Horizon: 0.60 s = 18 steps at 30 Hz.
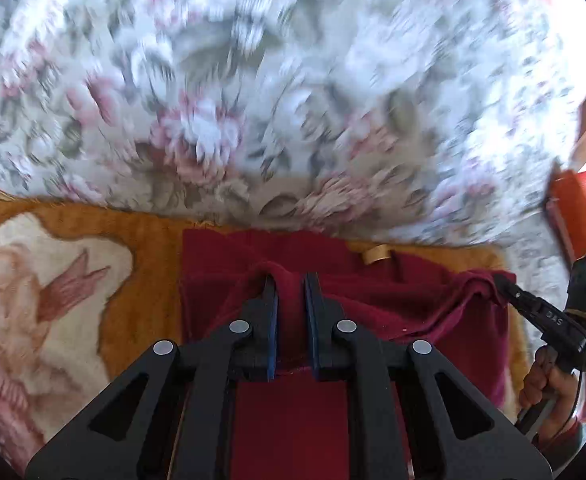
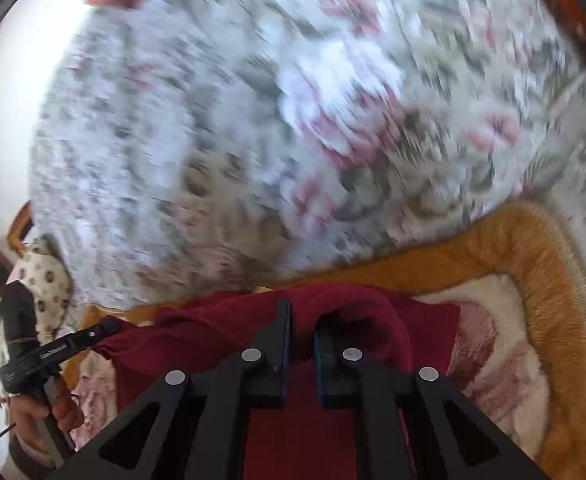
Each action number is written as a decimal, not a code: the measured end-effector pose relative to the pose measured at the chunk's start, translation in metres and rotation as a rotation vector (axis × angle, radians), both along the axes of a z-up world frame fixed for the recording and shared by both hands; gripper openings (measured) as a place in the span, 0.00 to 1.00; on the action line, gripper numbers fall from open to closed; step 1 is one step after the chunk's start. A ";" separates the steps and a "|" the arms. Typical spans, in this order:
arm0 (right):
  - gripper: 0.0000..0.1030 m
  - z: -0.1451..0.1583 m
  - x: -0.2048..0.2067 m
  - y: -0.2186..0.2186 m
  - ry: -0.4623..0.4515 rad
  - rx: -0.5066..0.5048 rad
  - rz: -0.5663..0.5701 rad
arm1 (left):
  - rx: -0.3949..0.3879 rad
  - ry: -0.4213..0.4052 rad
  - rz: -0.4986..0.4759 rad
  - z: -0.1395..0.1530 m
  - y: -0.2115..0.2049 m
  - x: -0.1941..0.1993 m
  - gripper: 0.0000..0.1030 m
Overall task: Fold small clothes
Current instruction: 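Fold the hem over toward the collar with both tools and release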
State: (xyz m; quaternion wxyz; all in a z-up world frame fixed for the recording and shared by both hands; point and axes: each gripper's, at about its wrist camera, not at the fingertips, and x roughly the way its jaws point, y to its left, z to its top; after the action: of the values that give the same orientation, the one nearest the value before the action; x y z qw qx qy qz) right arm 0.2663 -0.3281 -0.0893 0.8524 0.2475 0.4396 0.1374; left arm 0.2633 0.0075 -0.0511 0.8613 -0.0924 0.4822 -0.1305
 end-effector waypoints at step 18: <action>0.41 -0.004 -0.003 0.030 -0.056 -0.140 0.059 | 0.086 -0.042 -0.009 0.007 0.007 0.004 0.65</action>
State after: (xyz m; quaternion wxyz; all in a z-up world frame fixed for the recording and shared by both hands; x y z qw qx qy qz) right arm 0.2631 -0.2979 -0.0932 0.8752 0.1703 0.4312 0.1383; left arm 0.2674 0.0149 -0.0446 0.8738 -0.0506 0.4697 -0.1153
